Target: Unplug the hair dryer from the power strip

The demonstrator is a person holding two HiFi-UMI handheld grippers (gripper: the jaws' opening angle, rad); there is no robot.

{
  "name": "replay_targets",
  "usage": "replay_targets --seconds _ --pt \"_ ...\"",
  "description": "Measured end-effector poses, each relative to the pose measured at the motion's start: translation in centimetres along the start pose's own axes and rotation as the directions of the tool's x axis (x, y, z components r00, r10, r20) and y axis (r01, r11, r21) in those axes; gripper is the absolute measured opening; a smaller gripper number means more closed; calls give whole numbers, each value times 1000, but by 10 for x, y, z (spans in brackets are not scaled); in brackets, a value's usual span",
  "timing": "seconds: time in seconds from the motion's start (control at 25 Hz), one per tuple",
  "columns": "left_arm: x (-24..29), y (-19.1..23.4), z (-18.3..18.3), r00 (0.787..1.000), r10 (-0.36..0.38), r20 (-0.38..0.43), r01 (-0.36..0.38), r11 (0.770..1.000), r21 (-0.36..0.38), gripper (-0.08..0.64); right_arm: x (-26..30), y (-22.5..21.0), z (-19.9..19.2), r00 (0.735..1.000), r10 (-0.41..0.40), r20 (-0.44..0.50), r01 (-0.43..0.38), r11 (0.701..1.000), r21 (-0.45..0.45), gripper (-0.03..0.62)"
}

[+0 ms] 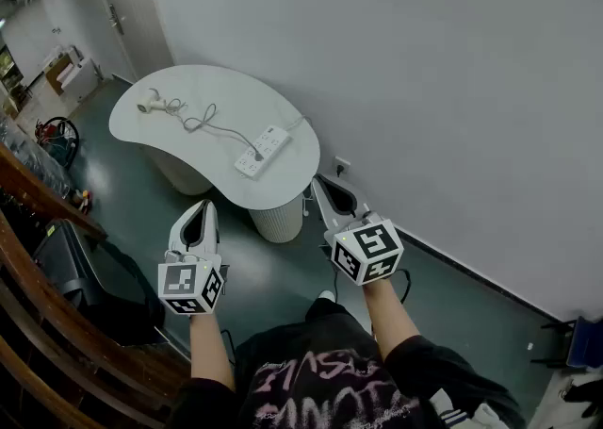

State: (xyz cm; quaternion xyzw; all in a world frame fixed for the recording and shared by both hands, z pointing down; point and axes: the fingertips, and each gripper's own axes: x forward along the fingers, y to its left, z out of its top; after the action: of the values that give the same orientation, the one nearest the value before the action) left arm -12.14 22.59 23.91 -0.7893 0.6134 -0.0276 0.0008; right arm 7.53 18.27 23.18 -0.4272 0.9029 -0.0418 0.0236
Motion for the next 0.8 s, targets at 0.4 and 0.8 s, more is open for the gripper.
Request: replay_targets --seconds 0.4,0.8 --pt "2 -7 -6 1000 -4 -12 4 1000 5 0 -2 -4 -4 1000 -1 2 1 1000 15 8" --pt "-3 -6 -8 1000 -9 -7 9 1000 0 0 -5 4 -1 999 3 32 -4 1000 19 8"
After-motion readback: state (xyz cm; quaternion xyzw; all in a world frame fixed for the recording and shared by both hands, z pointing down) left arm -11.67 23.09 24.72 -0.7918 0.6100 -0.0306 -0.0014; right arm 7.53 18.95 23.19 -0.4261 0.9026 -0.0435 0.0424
